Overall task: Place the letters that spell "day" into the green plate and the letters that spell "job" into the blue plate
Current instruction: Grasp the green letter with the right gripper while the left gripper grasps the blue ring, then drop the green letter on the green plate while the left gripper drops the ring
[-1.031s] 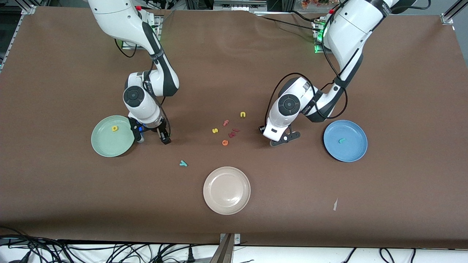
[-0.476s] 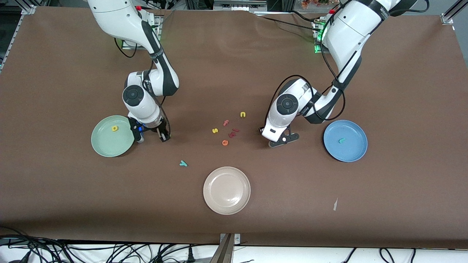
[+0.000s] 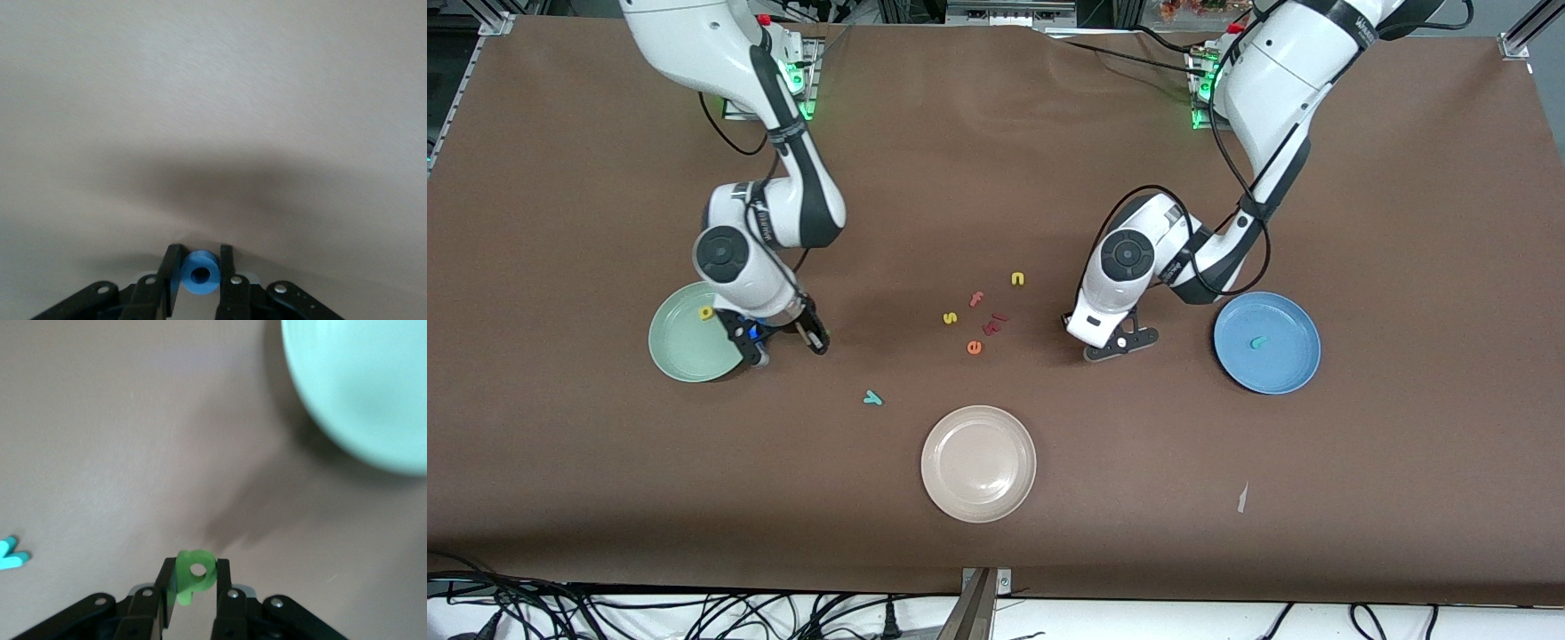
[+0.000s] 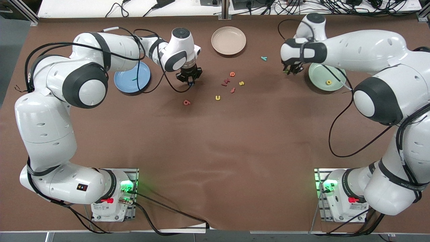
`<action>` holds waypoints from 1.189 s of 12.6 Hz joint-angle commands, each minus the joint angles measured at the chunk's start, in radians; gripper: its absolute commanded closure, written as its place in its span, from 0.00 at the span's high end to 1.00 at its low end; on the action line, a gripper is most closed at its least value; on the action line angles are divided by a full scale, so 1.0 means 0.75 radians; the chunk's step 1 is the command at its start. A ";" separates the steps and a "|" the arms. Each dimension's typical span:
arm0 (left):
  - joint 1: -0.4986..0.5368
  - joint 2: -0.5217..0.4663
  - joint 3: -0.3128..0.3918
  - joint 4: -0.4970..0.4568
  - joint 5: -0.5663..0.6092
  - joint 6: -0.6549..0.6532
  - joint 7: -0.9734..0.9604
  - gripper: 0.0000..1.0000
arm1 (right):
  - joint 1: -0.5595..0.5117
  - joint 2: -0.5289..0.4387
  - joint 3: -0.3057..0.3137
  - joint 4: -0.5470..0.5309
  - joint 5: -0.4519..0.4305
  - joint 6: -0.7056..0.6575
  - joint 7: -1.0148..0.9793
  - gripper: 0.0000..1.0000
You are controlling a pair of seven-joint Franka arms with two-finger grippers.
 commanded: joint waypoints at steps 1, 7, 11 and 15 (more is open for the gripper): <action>0.059 -0.089 -0.004 0.009 0.053 -0.127 0.051 0.00 | -0.013 -0.070 -0.129 -0.015 0.019 -0.196 -0.434 0.00; 0.375 -0.208 -0.008 0.005 0.053 -0.439 0.669 0.00 | -0.027 -0.048 -0.310 -0.079 0.017 -0.242 -1.171 0.01; 0.507 -0.185 -0.008 -0.013 0.053 -0.448 0.915 0.00 | -0.064 -0.041 -0.312 -0.052 0.017 -0.242 -1.434 1.00; 0.517 -0.134 -0.008 -0.036 0.045 -0.440 0.907 0.01 | -0.042 -0.041 -0.294 0.060 0.021 -0.358 -1.418 1.00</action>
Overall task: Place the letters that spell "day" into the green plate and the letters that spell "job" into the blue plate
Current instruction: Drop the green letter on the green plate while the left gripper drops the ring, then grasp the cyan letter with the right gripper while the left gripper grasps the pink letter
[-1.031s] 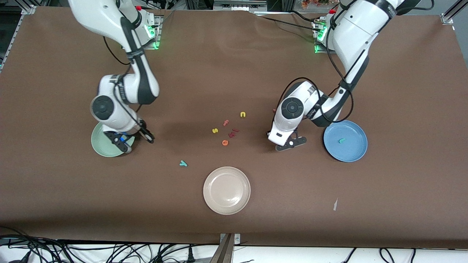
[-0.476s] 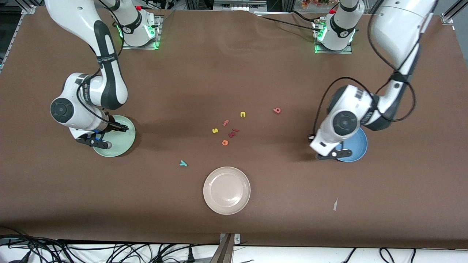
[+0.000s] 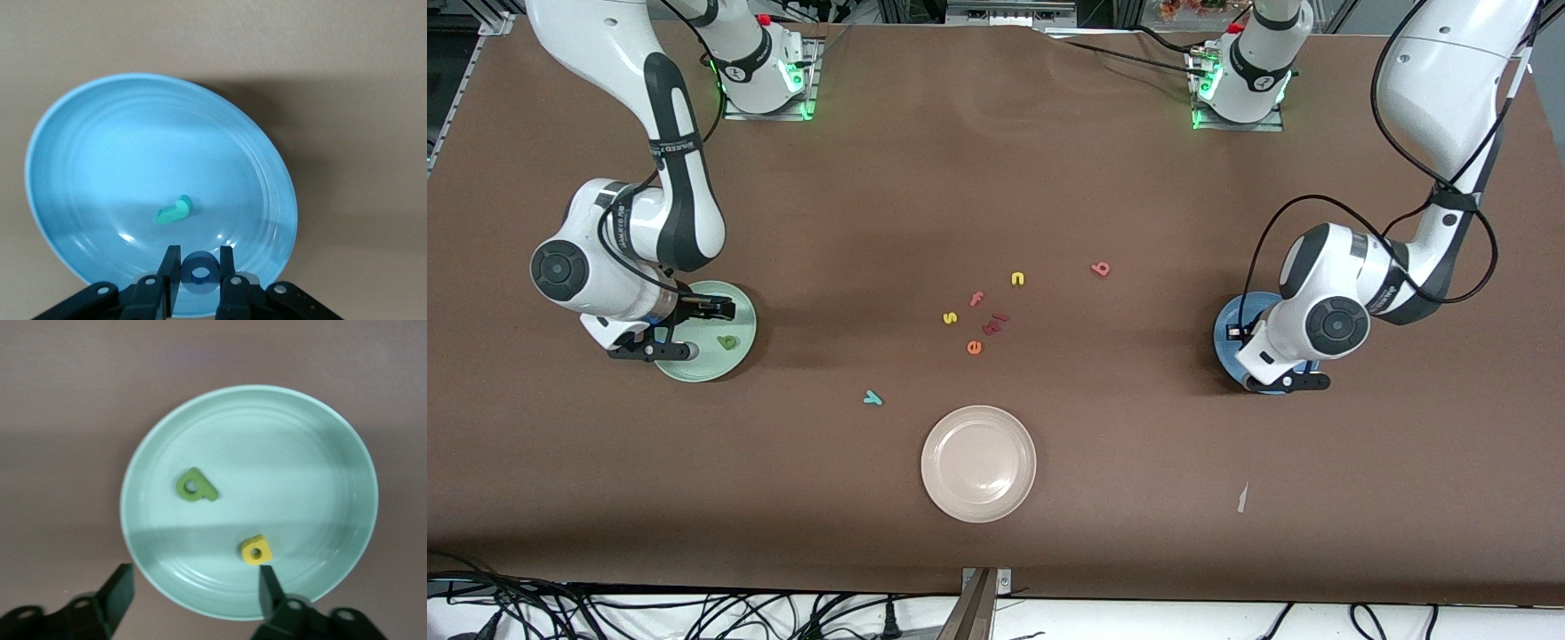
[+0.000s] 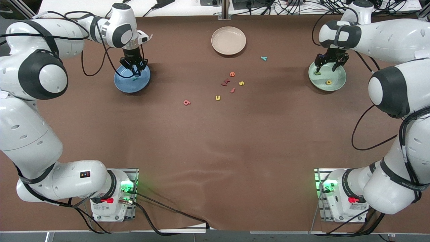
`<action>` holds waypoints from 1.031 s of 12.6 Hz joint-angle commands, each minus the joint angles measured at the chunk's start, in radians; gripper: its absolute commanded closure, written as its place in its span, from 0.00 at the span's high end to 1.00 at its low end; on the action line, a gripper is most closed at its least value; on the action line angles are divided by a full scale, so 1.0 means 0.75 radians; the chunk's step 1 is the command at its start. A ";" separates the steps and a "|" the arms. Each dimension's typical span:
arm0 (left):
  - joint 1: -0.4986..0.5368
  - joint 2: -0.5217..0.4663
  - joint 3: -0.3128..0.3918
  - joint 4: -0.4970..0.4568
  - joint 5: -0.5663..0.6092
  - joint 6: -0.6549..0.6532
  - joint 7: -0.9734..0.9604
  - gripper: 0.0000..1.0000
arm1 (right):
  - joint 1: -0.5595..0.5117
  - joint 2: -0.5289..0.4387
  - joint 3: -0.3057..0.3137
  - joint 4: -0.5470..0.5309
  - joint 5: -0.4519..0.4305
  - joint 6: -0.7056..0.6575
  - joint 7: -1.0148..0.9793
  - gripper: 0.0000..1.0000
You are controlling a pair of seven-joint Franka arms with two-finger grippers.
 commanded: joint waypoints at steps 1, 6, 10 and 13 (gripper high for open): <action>0.000 0.025 -0.009 -0.015 0.024 -0.004 0.024 0.03 | 0.023 -0.002 0.035 0.109 0.023 -0.096 -0.016 1.00; 0.039 0.059 -0.009 -0.003 0.031 -0.004 0.077 1.00 | 0.019 0.118 0.229 0.320 0.025 -0.088 -0.024 1.00; 0.041 0.043 -0.019 0.009 0.010 -0.019 0.063 1.00 | 0.023 0.284 0.346 0.486 0.014 0.016 -0.040 1.00; 0.029 -0.083 -0.143 0.017 -0.024 -0.161 -0.081 1.00 | 0.023 0.362 0.422 0.525 -0.030 0.149 -0.097 1.00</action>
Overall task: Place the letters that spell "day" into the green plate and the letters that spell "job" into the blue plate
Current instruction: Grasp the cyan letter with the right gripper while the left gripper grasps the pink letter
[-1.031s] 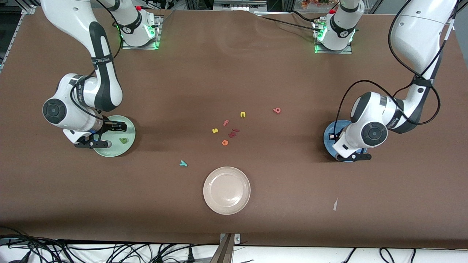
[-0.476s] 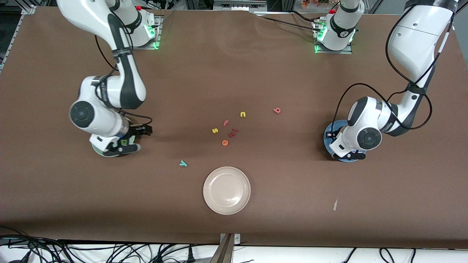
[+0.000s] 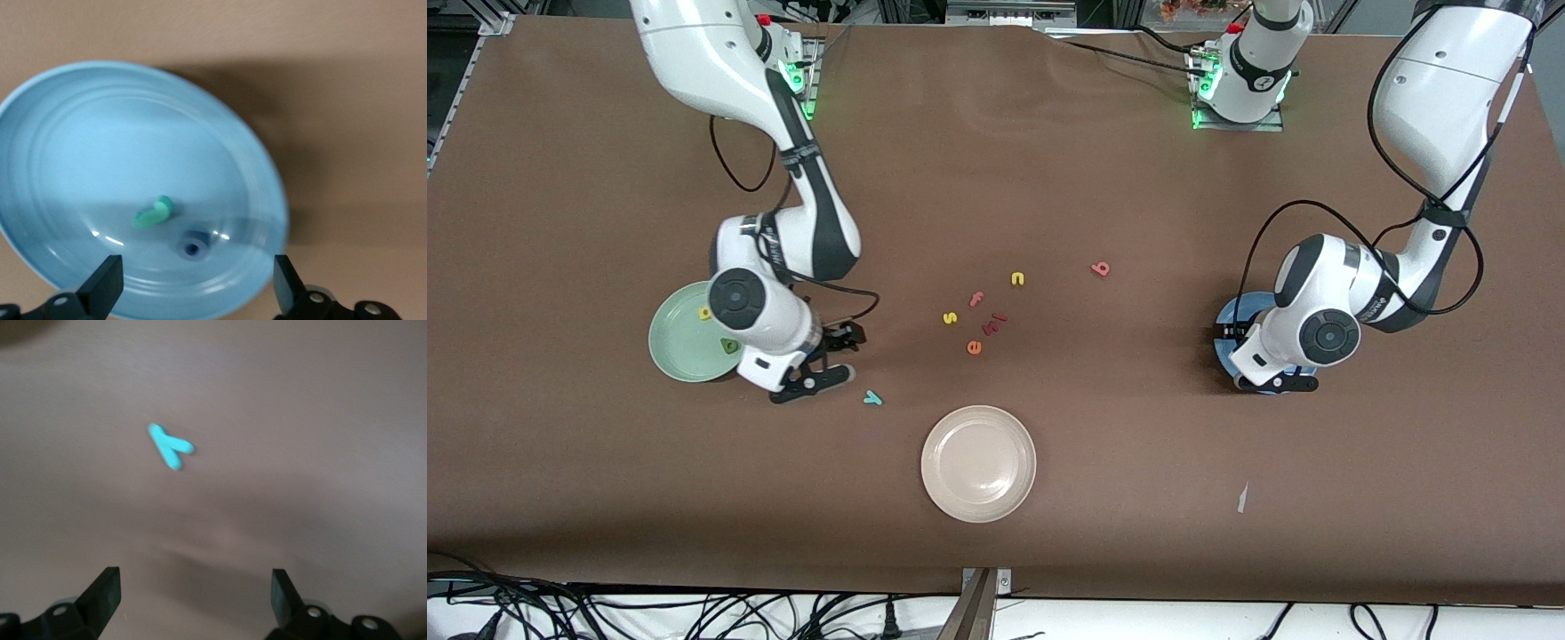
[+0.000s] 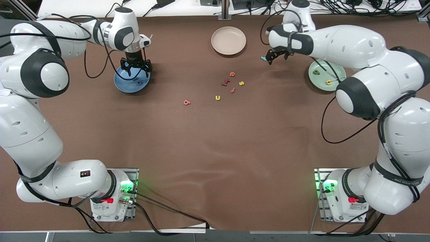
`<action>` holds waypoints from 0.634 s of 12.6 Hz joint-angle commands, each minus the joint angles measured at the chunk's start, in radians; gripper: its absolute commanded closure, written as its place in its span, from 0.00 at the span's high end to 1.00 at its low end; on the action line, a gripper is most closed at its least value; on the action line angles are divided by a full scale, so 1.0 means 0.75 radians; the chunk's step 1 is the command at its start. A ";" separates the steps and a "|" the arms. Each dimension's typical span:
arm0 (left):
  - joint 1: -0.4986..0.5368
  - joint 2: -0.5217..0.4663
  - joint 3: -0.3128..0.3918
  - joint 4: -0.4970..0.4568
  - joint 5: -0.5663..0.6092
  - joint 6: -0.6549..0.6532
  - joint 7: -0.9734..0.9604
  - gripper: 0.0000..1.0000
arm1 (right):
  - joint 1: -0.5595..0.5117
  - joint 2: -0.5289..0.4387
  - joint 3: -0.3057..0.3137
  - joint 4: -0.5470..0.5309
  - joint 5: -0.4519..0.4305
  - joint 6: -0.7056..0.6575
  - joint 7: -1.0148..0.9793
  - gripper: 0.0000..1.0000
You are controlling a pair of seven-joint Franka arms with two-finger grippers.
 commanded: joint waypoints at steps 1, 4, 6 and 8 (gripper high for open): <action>-0.002 -0.121 -0.126 -0.008 -0.068 -0.161 -0.247 1.00 | -0.011 0.083 0.021 0.095 -0.046 0.024 -0.139 1.00; 0.000 -0.133 -0.251 -0.016 -0.162 -0.164 -0.603 1.00 | -0.011 0.151 0.049 0.188 -0.055 0.026 -0.276 1.00; -0.004 -0.133 -0.335 -0.038 -0.206 -0.150 -0.816 1.00 | -0.013 0.196 0.051 0.232 -0.051 0.061 -0.381 1.00; 0.007 -0.135 -0.403 -0.101 -0.208 -0.070 -1.023 1.00 | -0.021 0.220 0.071 0.244 -0.049 0.102 -0.450 1.00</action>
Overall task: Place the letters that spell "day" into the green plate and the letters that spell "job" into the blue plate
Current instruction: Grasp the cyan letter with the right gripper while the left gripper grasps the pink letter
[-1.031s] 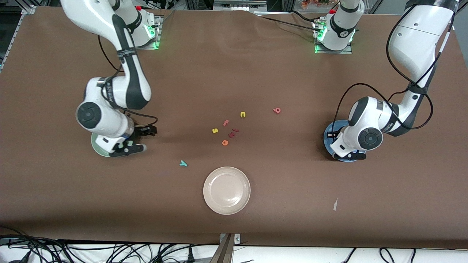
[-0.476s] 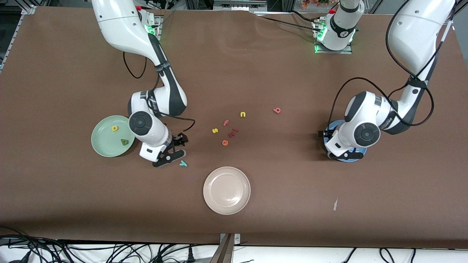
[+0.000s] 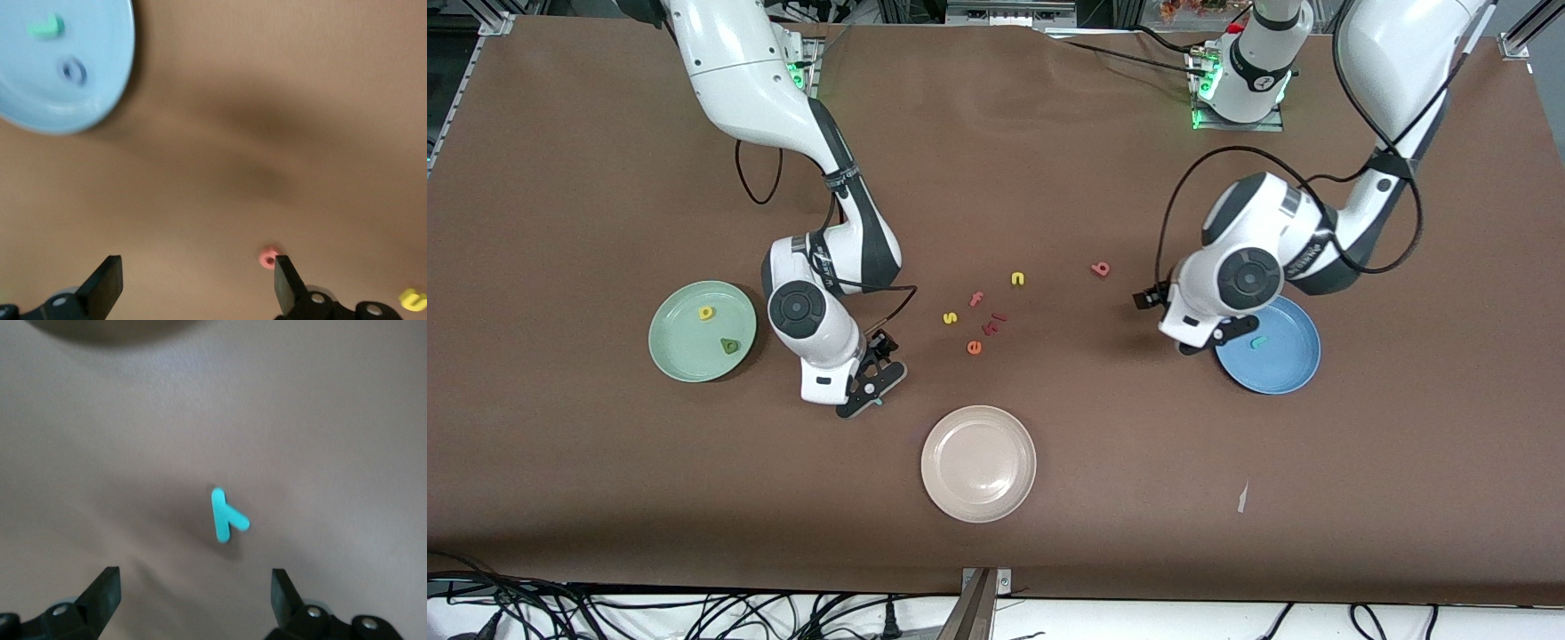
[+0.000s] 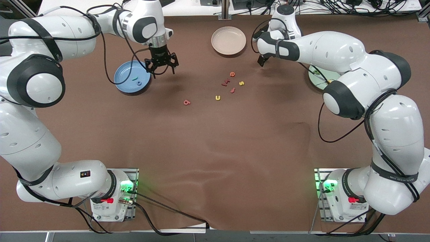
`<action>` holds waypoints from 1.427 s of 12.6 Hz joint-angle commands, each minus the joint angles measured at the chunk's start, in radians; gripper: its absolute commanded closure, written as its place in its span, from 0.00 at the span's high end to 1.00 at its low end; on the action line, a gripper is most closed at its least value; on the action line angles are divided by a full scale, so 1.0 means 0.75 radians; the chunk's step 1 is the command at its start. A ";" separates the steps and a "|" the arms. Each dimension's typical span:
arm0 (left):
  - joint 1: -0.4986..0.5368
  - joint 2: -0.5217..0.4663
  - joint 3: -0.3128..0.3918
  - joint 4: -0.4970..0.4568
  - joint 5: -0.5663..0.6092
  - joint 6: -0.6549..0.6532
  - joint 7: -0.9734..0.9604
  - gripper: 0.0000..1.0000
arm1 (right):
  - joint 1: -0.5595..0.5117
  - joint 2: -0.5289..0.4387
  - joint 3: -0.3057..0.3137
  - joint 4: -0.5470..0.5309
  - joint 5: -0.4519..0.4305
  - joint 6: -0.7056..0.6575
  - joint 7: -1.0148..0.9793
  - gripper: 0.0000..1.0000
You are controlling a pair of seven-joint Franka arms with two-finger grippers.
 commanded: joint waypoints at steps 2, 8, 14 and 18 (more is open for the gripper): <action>0.004 -0.023 -0.065 -0.244 -0.027 0.361 -0.331 1.00 | -0.047 0.074 0.044 0.093 -0.014 0.041 -0.170 1.00; -0.086 -0.002 -0.090 -0.453 0.243 0.679 -0.821 1.00 | -0.204 0.139 0.185 0.204 -0.014 0.029 -0.393 0.99; -0.108 0.061 -0.082 -0.484 0.366 0.788 -0.908 0.62 | -0.215 0.153 0.198 0.226 -0.018 -0.006 -0.457 0.83; -0.106 0.098 -0.072 -0.484 0.366 0.812 -0.908 0.50 | -0.221 0.153 0.196 0.241 -0.021 -0.045 -0.512 0.30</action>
